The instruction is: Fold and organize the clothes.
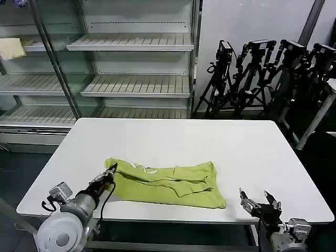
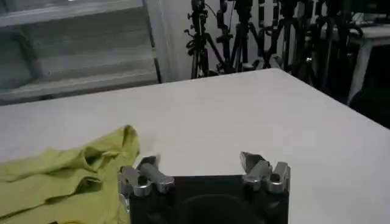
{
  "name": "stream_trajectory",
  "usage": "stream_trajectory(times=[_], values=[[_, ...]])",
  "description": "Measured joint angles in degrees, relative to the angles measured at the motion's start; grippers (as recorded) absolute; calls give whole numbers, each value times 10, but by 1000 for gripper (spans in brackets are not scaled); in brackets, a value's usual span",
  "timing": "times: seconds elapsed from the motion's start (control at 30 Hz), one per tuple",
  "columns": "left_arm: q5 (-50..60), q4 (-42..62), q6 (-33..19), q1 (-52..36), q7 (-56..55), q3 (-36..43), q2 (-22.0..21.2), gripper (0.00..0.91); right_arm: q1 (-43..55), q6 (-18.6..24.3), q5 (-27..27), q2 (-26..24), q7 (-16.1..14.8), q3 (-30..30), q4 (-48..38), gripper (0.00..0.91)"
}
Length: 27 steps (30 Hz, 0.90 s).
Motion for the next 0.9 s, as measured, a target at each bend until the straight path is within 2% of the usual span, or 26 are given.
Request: stream_trajectory(times=[0.33, 0.9], values=[[-26, 5, -21, -47, -7, 89, -75, 10, -9, 3, -1, -6, -3, 8, -1, 907], [26, 115, -48, -115, -14, 234, -213, 10, 2, 7, 9, -18, -5, 10, -18, 907]])
